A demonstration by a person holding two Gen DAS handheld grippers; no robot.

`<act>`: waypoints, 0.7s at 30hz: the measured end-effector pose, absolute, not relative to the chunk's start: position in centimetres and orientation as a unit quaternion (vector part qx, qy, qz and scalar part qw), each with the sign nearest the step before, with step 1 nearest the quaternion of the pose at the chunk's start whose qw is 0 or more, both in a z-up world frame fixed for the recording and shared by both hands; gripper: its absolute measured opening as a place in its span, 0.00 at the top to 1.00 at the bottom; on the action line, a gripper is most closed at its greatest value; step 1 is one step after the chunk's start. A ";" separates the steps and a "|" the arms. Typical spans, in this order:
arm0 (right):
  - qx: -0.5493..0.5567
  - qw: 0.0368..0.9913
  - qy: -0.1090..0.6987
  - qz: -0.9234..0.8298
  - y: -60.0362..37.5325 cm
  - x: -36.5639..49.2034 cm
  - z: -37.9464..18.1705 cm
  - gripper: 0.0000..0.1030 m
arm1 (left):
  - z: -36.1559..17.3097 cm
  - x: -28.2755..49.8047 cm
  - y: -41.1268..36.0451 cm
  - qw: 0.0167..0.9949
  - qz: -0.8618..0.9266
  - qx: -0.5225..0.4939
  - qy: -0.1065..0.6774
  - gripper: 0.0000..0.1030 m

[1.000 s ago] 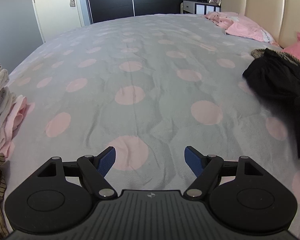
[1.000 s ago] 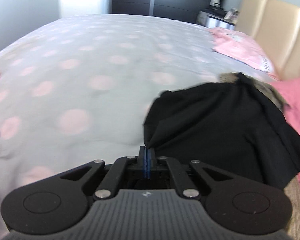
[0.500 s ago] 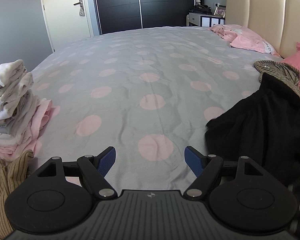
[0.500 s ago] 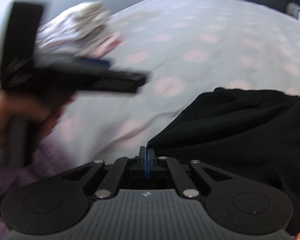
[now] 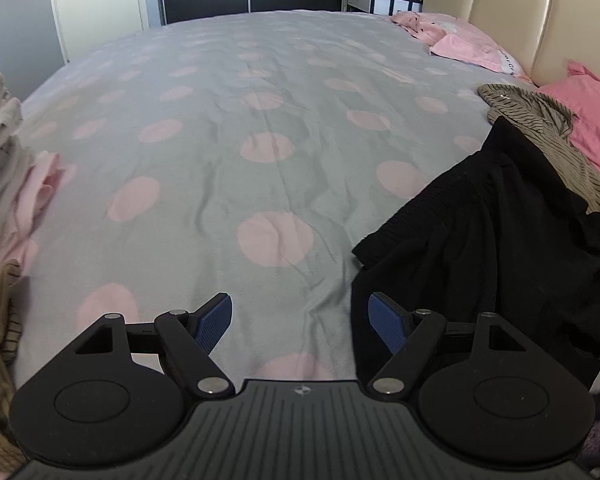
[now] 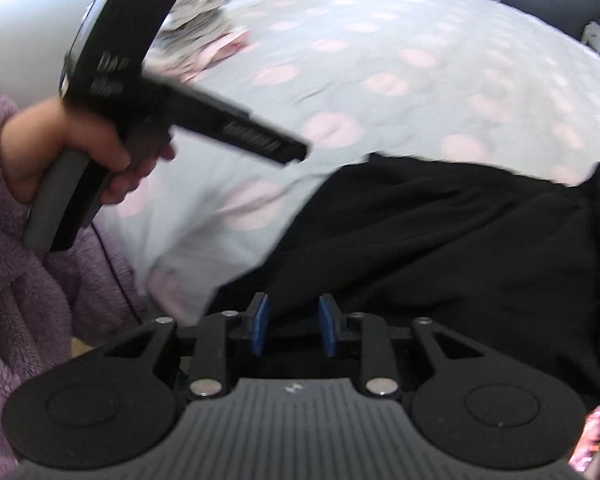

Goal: Fold clothes

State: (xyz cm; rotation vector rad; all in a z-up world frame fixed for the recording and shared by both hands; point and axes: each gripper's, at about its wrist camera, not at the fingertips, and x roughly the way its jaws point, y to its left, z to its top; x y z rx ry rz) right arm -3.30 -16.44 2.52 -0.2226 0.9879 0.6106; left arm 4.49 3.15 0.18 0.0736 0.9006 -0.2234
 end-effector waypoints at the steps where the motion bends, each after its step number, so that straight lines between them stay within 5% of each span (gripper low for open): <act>1: -0.108 0.836 0.463 0.275 -17.4 -2.8 2.9 0.70 | 0.0 4.8 3.0 0.892 -0.113 0.032 0.436 0.28; 10: -0.114 0.881 0.438 0.140 -26.3 5.0 3.8 0.70 | -2.0 7.9 1.6 0.890 -0.124 0.012 0.438 0.30; 14: -0.107 0.900 0.412 0.097 -29.4 9.4 3.4 0.58 | -2.6 8.9 1.1 0.889 -0.122 0.009 0.442 0.30; 21: -0.143 0.909 0.385 0.066 -30.9 16.8 2.0 0.58 | -2.8 9.3 0.5 0.895 -0.121 0.021 0.428 0.30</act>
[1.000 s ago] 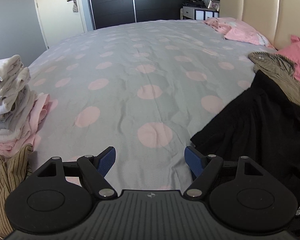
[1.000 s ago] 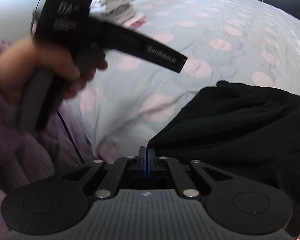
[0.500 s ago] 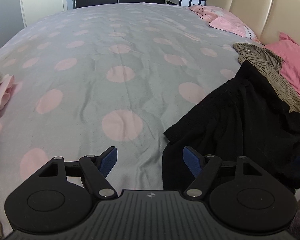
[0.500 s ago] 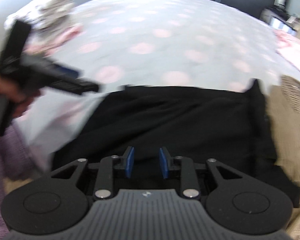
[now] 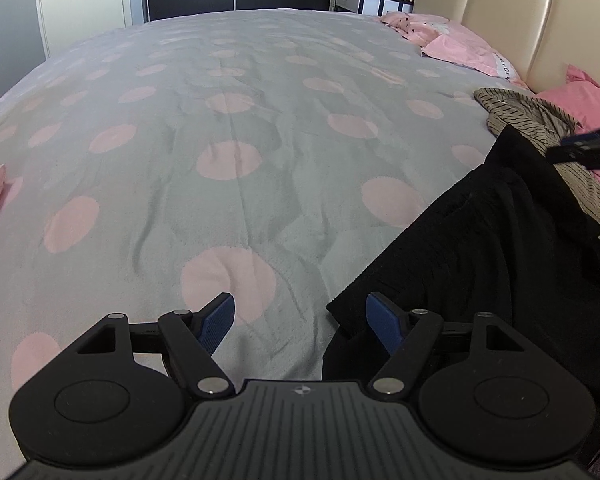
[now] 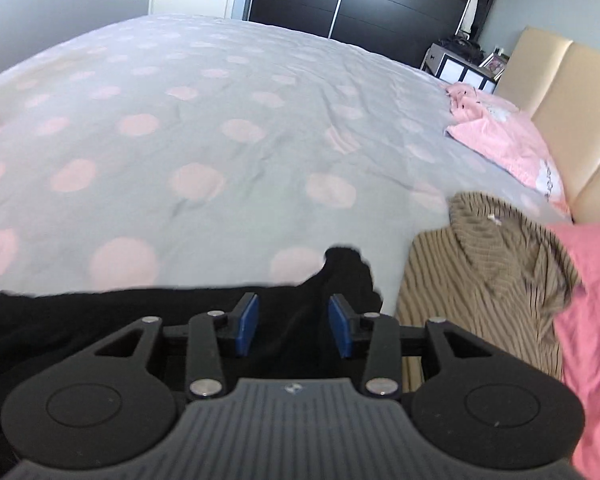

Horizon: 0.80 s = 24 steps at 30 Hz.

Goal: Fold clothes

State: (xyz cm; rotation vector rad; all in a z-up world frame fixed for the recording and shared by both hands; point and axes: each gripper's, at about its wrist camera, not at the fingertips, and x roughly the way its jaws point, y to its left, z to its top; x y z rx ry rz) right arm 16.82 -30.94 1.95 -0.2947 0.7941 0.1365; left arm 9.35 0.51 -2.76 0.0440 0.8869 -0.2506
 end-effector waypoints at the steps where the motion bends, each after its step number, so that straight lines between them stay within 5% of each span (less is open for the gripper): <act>1: -0.147 0.909 0.386 0.057 -31.0 17.8 1.6 0.57 | -2.8 9.4 0.5 0.895 -0.122 0.019 0.428 0.30; 7: -0.172 0.900 0.401 0.008 -31.8 22.8 -1.1 0.59 | -3.0 9.9 0.1 0.894 -0.128 0.025 0.428 0.30; 9: -0.151 0.900 0.409 0.012 -32.6 23.5 -1.5 0.85 | -3.0 10.0 0.1 0.894 -0.130 0.023 0.428 0.30; 11: -0.138 0.902 0.410 0.003 -33.4 23.8 -1.3 0.88 | -3.1 10.2 0.1 0.894 -0.132 0.018 0.428 0.30; 24: -0.078 0.900 0.410 -0.126 -42.1 22.9 -0.9 0.89 | -2.9 10.6 -1.0 0.893 -0.176 -0.007 0.415 0.30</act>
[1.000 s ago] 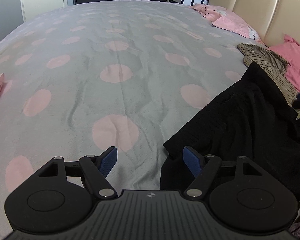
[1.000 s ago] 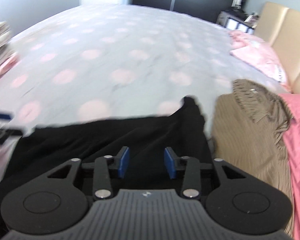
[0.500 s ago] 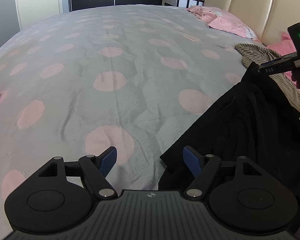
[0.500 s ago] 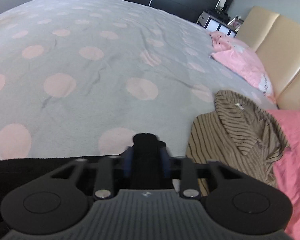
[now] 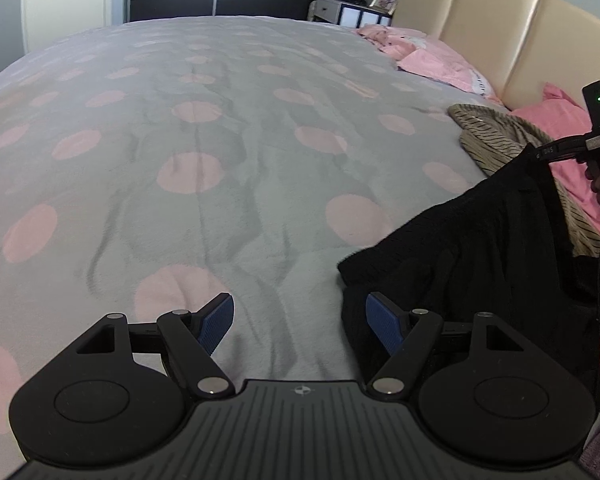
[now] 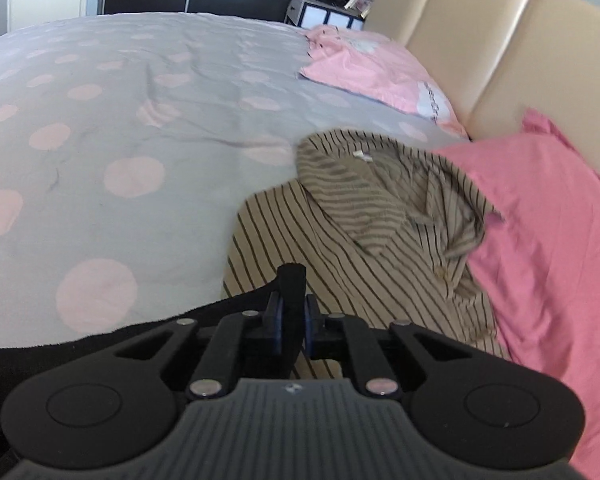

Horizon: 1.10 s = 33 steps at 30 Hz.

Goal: Fold clothes

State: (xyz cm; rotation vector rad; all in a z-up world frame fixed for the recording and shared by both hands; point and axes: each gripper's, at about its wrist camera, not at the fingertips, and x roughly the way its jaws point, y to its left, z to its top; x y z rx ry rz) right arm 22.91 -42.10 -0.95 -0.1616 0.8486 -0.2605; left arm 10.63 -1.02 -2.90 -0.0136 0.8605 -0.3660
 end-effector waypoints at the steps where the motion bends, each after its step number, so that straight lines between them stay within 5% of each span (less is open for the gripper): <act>1: -0.080 0.898 0.412 -0.131 -42.4 22.8 -1.2 0.89 | -2.9 10.7 -1.3 0.891 -0.184 -0.004 0.415 0.30; 13: -0.038 0.893 0.427 -0.135 -45.5 21.4 -2.3 0.89 | -4.5 17.5 -2.1 0.848 -0.228 -0.060 0.475 0.51; 24: -0.018 0.895 0.427 -0.124 -46.5 21.1 -2.9 0.89 | -6.8 17.3 -6.7 0.846 -0.261 -0.025 0.465 0.52; 29: -0.010 0.903 0.415 -0.114 -46.6 20.7 -2.0 0.89 | -6.2 16.5 -6.7 0.863 -0.250 -0.036 0.438 0.78; 33: -0.014 0.912 0.396 -0.106 -45.8 20.3 -0.5 0.89 | -4.5 16.3 -6.6 0.879 -0.226 -0.034 0.418 0.87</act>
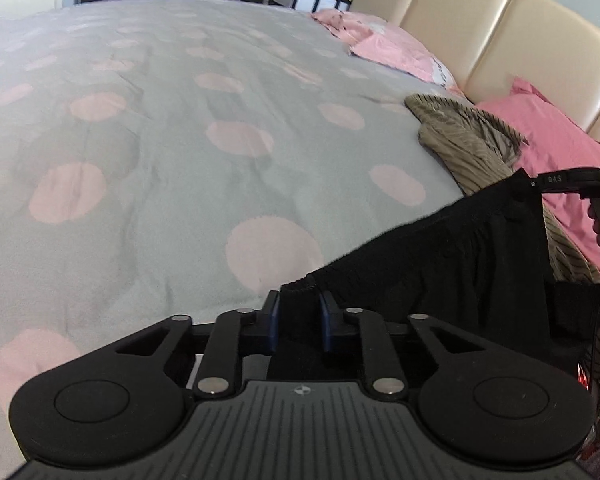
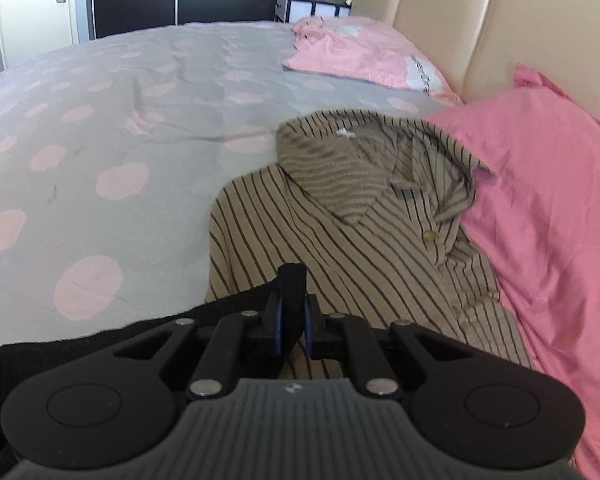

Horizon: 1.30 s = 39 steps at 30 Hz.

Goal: Fold clothes
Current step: 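Carry the black garment with both tools and lay it flat on the bed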

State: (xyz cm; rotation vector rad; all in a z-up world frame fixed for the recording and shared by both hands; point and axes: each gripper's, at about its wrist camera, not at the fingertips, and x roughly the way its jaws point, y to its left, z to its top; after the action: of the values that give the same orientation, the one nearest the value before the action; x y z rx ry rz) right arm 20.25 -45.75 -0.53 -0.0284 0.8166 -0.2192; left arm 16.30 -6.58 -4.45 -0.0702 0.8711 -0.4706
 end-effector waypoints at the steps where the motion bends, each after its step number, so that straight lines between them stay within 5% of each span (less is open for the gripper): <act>1: -0.018 0.915 0.389 -0.101 -45.3 20.1 0.1 0.89 | -3.7 16.3 -6.5 0.886 -0.218 -0.030 0.409 0.88; 22: 0.040 0.995 0.052 0.076 -30.7 10.1 23.8 0.89 | 24.3 6.0 7.2 0.992 -0.049 0.038 0.111 0.89; 28: 0.049 0.983 0.106 0.144 -29.5 8.5 22.7 0.89 | 21.9 2.0 8.3 0.986 -0.044 0.071 0.147 0.89; 39: -0.081 0.920 0.323 0.207 -26.8 4.5 9.4 0.89 | 7.7 -2.9 9.1 0.919 -0.105 0.134 0.357 0.89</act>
State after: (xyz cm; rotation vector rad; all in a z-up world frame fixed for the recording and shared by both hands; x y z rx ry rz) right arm 4.51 -26.76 9.41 -0.1672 0.6641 0.4250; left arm -2.94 9.08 7.74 0.2754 0.7336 -0.2154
